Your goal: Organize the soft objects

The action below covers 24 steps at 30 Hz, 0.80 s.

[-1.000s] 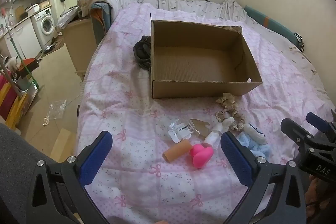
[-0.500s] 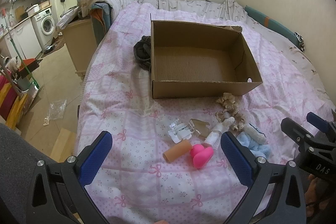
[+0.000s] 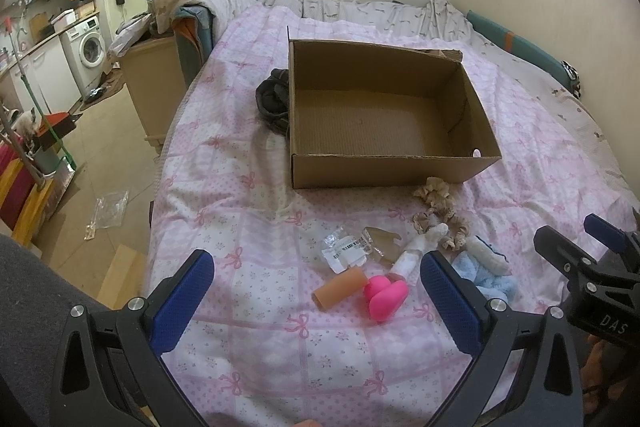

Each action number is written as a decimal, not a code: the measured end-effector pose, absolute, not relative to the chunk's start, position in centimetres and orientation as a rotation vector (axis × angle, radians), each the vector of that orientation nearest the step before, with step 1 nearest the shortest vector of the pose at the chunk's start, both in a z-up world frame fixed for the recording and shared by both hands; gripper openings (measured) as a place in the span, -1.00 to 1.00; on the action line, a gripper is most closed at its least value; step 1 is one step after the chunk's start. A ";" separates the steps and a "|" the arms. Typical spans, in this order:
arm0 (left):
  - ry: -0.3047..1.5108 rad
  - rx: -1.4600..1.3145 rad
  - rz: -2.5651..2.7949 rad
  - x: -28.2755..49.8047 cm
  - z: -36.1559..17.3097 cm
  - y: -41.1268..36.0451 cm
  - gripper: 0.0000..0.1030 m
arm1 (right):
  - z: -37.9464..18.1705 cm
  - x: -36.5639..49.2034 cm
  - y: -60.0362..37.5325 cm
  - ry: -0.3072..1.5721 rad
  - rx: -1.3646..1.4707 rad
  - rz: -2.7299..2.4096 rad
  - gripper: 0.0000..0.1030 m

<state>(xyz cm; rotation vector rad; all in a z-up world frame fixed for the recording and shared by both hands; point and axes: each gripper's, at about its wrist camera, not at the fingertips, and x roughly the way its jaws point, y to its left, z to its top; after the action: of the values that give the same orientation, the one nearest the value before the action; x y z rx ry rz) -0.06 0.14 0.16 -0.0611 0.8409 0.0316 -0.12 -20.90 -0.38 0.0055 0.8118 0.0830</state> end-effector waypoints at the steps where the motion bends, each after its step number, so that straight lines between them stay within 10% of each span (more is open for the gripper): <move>1: 0.841 -0.061 0.032 -0.1 0.2 0.2 0.99 | -0.4 -0.1 -20.9 0.812 0.006 0.084 1.00; 24: 0.841 -0.063 0.037 -0.1 0.1 0.3 0.99 | -0.4 -0.2 -20.7 0.813 0.001 0.085 1.00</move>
<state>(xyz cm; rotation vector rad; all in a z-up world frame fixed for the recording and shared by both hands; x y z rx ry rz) -0.06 0.29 0.11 -0.0626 0.8409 0.0366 -0.20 -20.73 -0.38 0.0012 0.8127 0.0846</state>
